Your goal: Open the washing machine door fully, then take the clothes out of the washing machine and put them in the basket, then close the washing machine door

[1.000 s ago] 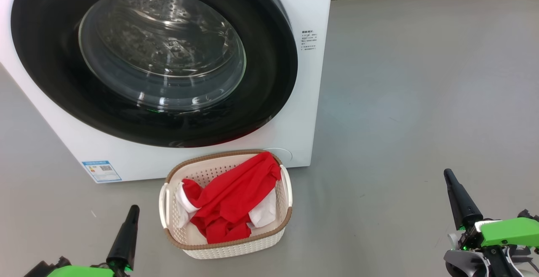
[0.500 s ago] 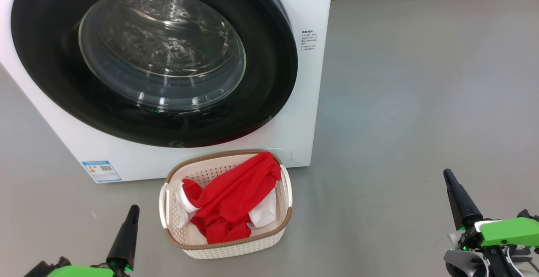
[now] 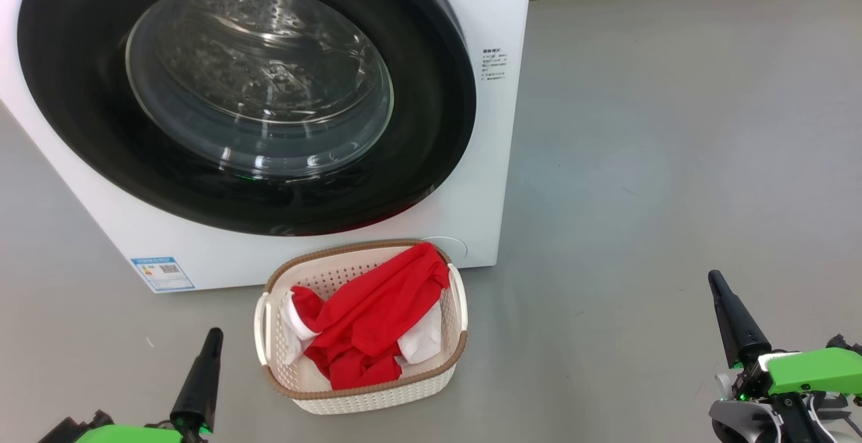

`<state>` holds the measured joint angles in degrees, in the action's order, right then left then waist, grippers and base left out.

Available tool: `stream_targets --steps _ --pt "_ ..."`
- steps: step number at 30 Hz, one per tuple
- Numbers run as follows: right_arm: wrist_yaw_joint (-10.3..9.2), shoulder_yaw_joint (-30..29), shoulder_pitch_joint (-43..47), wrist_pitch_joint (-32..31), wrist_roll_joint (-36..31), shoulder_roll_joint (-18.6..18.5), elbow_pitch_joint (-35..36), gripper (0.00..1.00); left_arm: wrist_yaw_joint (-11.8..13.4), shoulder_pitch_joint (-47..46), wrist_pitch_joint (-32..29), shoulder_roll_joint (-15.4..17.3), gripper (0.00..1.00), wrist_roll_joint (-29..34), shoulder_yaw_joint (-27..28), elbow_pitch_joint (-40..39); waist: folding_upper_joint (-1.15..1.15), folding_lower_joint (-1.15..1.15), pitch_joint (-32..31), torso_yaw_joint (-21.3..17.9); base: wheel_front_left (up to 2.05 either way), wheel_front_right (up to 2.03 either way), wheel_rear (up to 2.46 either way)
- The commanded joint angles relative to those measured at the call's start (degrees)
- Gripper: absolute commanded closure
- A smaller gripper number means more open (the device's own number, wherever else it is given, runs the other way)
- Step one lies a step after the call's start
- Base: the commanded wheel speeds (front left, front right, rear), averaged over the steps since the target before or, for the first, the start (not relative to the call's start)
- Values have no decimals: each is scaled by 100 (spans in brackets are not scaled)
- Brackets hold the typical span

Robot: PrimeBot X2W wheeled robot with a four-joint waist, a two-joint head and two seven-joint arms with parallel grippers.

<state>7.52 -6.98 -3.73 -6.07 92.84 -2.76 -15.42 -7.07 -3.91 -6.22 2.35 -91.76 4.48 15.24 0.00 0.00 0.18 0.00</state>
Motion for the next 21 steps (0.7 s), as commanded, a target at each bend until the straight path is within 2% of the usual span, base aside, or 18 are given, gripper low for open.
stream_targets --steps 1,21 --pt "-3 74 -242 -20 -45 -35 141 100 -42 -228 -26 53 100 -41 204 -120 0 0 0 0 0 0 0" --pt "-3 65 -243 -27 -52 -29 141 100 -42 -228 -26 53 100 -41 204 -120 0 0 0 0 0 0 0"
